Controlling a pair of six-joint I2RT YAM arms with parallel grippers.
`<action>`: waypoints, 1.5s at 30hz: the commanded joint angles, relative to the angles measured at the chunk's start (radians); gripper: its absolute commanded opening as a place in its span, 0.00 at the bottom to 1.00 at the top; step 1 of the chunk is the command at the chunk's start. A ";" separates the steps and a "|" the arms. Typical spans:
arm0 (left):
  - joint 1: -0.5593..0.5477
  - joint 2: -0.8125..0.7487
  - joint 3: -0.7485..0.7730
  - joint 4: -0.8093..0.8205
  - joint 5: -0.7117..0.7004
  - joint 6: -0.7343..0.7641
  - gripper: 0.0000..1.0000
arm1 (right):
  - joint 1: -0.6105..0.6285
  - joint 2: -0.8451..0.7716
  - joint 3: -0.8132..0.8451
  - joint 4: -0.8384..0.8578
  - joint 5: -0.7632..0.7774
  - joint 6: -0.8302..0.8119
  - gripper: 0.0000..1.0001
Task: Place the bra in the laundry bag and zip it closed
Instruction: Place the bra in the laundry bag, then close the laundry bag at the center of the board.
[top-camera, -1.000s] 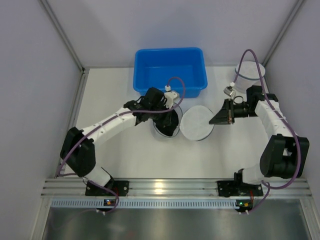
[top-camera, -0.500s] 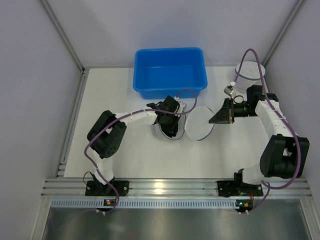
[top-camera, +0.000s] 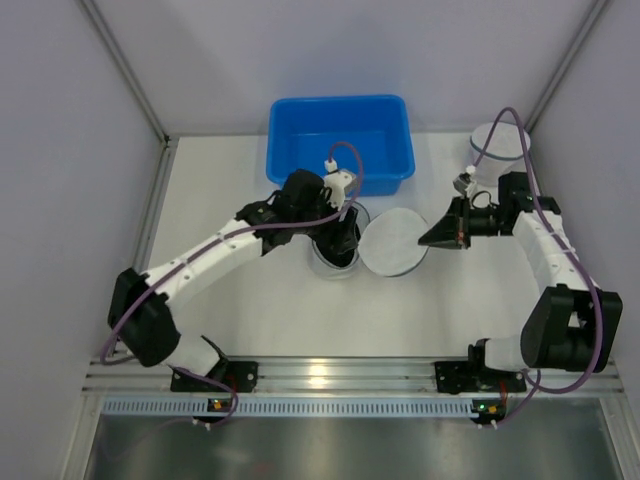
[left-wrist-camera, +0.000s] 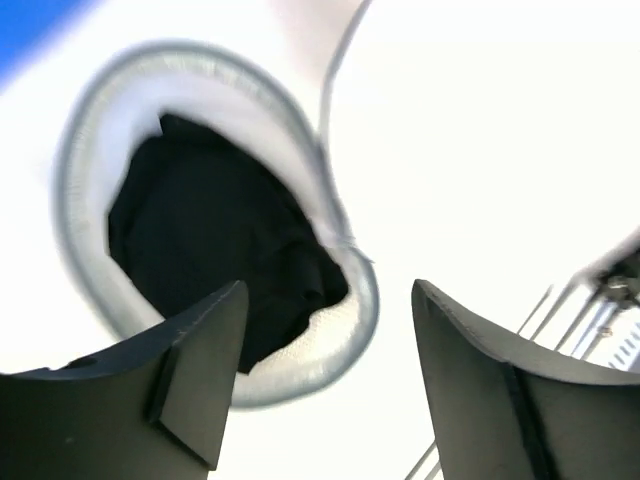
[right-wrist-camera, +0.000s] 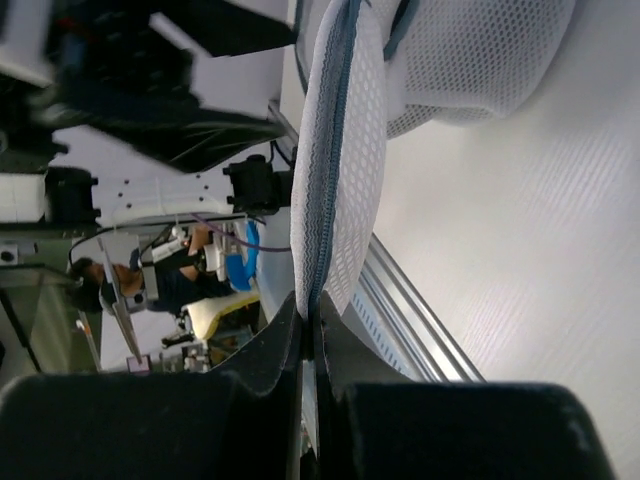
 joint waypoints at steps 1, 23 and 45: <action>-0.002 -0.117 -0.023 0.022 0.033 0.055 0.73 | 0.023 -0.038 -0.021 0.179 0.071 0.178 0.00; -0.336 0.257 0.551 -0.297 -0.301 0.163 0.90 | 0.173 -0.009 0.052 0.265 0.321 0.467 0.00; -0.301 0.290 0.463 -0.283 -0.405 0.057 0.21 | 0.184 -0.007 0.037 0.390 0.272 0.507 0.42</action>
